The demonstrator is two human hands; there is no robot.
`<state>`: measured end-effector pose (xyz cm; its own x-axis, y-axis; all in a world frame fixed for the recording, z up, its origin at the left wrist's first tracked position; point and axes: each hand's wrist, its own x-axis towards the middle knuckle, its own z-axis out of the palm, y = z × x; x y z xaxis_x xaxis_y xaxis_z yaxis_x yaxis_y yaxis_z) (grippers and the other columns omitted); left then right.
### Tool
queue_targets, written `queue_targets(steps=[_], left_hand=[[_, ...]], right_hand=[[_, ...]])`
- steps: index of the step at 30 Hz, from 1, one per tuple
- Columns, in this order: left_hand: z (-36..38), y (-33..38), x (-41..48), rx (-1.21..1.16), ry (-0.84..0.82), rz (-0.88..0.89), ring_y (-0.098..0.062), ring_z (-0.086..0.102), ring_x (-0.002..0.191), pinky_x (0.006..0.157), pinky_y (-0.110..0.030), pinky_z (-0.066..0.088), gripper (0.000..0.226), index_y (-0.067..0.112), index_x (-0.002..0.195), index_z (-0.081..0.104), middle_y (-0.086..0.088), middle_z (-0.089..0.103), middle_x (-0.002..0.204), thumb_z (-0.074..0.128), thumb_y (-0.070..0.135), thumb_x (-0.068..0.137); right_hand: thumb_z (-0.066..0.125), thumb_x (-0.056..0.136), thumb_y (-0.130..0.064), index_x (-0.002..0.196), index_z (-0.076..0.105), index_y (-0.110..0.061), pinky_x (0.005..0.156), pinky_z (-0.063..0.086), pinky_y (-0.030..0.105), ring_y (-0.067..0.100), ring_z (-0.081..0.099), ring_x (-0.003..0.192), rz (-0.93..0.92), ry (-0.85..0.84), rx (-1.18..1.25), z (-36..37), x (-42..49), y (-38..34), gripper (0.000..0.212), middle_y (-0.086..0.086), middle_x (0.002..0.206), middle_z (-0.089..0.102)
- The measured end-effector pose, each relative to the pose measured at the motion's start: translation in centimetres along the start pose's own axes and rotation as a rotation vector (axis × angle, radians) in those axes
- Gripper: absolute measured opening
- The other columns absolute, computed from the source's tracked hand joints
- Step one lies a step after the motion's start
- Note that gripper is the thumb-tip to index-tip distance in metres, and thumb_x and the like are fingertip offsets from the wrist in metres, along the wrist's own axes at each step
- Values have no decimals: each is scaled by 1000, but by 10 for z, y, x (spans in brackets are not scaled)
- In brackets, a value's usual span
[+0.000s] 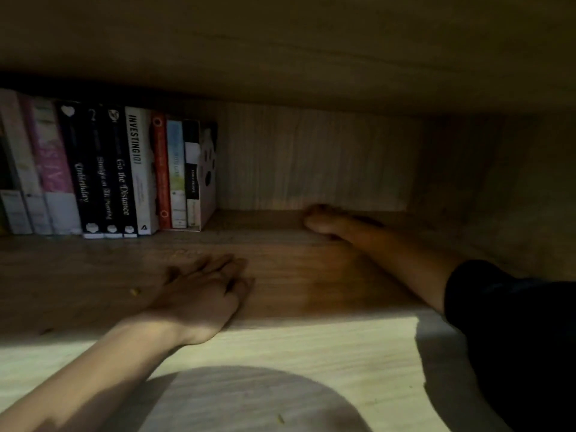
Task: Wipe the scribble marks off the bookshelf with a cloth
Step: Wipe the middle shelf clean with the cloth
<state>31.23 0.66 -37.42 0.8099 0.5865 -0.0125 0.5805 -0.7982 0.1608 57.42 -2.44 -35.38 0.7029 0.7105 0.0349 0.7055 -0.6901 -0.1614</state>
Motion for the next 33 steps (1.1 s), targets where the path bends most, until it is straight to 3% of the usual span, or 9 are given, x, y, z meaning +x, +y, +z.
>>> queue_targets(steps=[3,7,10,14,17,22,24,27,33], left_hand=[[-3,-1,-2,-18,-11,0,-13,1,147,119,-44,1,53,39,151,8,14,1,160,14,53,100],[-5,-1,2,-154,100,21,-19,21,144,117,-42,11,49,39,149,24,5,23,158,22,50,101],[-6,-5,4,-440,319,26,-28,47,127,103,-32,36,40,22,138,49,-10,52,140,36,35,103],[-16,-4,-15,-546,539,1,-33,64,101,83,-35,48,27,6,119,62,-20,69,103,47,19,100],[-26,-5,-46,-518,571,8,-32,66,92,81,-38,52,24,9,115,64,-17,69,102,46,13,99],[-29,-49,-108,-158,455,2,-13,55,74,67,-26,44,25,15,123,53,2,57,85,40,19,102],[-30,-71,-127,-60,425,-79,-20,59,98,88,-37,42,24,16,121,53,-3,61,102,41,24,102],[-24,-97,-138,18,276,-244,-27,34,134,110,-49,22,47,19,142,37,-7,41,145,33,43,102],[-15,-114,-135,-120,178,-275,-25,14,146,114,-57,6,55,22,148,30,-3,20,158,19,49,102]], right_hand=[[14,87,-67,150,16,-36,112,10,63,27,21,143,-105,-35,-8,9,3,-40,70,-1,159,11],[18,101,-52,153,10,-30,117,0,47,26,3,148,-311,-96,-52,13,-33,-59,56,-1,161,1],[17,99,-57,152,12,-36,118,4,45,23,7,147,-455,-82,-72,16,-88,-66,57,-4,161,6],[25,99,-56,149,17,-42,117,4,34,9,9,144,-632,-145,-16,10,-180,-35,53,-13,158,13],[31,94,-62,147,20,-42,113,10,26,14,18,144,-446,-240,98,-3,-206,8,58,-10,156,22],[21,96,-62,151,15,-35,118,10,46,27,15,145,-42,11,-20,4,-140,12,62,1,160,12],[18,97,-61,152,10,-33,117,2,52,28,7,147,-35,15,-42,12,-125,-31,62,0,161,5],[20,99,-57,151,16,-32,117,7,50,27,12,146,-277,-49,3,24,-151,-118,58,0,160,12],[28,100,-51,143,14,-55,111,8,36,3,11,139,-880,-181,-36,23,-273,-129,45,-18,156,15]])
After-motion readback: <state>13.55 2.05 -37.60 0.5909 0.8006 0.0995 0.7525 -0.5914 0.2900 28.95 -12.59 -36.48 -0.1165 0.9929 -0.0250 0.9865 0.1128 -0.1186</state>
